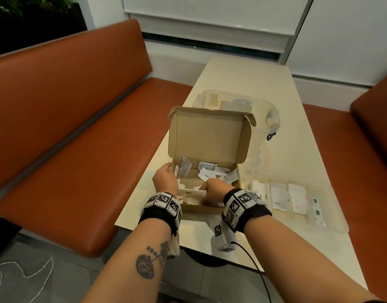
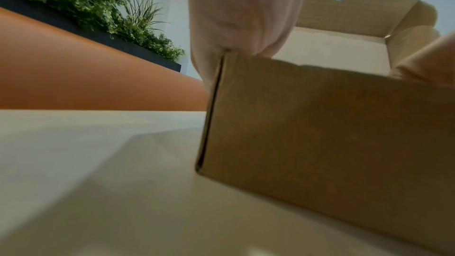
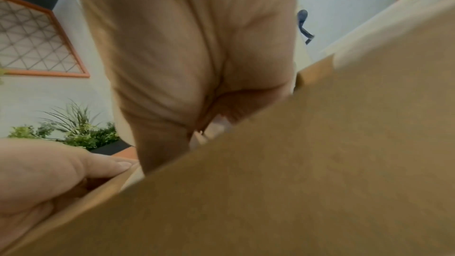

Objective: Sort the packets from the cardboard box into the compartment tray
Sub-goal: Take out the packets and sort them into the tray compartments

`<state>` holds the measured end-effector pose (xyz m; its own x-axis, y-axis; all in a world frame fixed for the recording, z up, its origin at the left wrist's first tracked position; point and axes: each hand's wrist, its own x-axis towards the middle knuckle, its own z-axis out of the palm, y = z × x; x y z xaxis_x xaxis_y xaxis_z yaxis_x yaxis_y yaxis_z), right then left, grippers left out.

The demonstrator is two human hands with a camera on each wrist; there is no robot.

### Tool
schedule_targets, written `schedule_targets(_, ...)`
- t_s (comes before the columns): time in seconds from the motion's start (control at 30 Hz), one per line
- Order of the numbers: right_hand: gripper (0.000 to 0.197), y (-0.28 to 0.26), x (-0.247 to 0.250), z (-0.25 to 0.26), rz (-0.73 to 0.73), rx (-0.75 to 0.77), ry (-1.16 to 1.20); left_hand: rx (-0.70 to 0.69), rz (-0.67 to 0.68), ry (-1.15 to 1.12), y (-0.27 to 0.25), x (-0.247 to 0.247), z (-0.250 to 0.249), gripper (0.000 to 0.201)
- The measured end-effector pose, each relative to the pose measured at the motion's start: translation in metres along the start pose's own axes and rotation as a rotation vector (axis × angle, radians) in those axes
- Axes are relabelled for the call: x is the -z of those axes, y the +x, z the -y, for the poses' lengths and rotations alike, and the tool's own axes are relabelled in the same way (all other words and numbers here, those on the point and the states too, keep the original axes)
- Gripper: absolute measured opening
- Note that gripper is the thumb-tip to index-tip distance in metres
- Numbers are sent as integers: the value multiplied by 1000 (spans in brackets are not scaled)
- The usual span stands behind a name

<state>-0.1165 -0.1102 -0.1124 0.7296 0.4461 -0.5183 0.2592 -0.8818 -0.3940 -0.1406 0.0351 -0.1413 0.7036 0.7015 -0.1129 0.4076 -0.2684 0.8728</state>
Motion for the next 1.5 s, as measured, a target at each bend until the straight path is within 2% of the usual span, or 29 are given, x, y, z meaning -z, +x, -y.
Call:
schedule_targets(0.13, 30, 1, 2, 5, 11, 20, -67, -3, -3, 6, -1, 0, 0, 32)
schedule_targets(0.23, 12, 2, 10, 3, -52, -7, -35, 7, -5, -5, -1, 1, 0, 31)
schedule_targets(0.33, 15, 4, 25, -4, -126, -7, 103, 30, 2, -32, -1, 2, -1, 32)
schedule_targets(0.37, 26, 4, 30, -7, -155, -18, 167, 41, -8, -42, -2, 3, -3, 33)
schedule_targets(0.43, 33, 5, 37, -13, -245, -42, 312, 49, -68, -55, -4, 2, -7, 37)
schedule_targets(0.5, 33, 5, 41, -19, -322, -56, 424, -3, -184, -68, -9, 0, -14, 32)
schedule_targets(0.57, 29, 5, 42, -24, -366, -59, 515, -119, -303, -71, -13, -2, -23, 19)
schedule_targets(0.63, 27, 4, 43, -27, -410, -36, 615, -232, -316, -94, -17, -8, -32, 12)
schedule_targets(0.7, 29, 2, 46, -26, -458, 5, 736, -241, -187, -157, -20, -17, -39, 22)
schedule_targets(0.73, 28, 0, 48, -25, -483, 36, 796, -179, -81, -203, -22, -22, -43, 29)
schedule_targets(0.87, 17, -6, 58, -16, -522, 172, 1047, 319, 426, -582, -39, -35, -66, 52)
schedule_targets(0.9, 19, -6, 59, -14, -525, 193, 1079, 418, 542, -712, -42, -35, -71, 56)
schedule_targets(0.97, 34, -4, 58, -11, -562, 200, 1057, 516, 704, -942, -44, -36, -78, 62)
schedule_targets(1.03, 53, -2, 53, -12, -599, 231, 968, 519, 745, -1025, -43, -36, -81, 65)
schedule_targets(1.13, 67, -2, 47, -14, -569, 298, 915, 500, 732, -968, -42, -35, -82, 60)
schedule_targets(1.3, 41, -1, 45, -18, -580, 221, 793, 468, 722, -877, -40, -38, -79, 60)
schedule_targets(1.5, 32, 2, 40, -26, -670, 186, 522, 449, 689, -832, -36, -40, -76, 53)
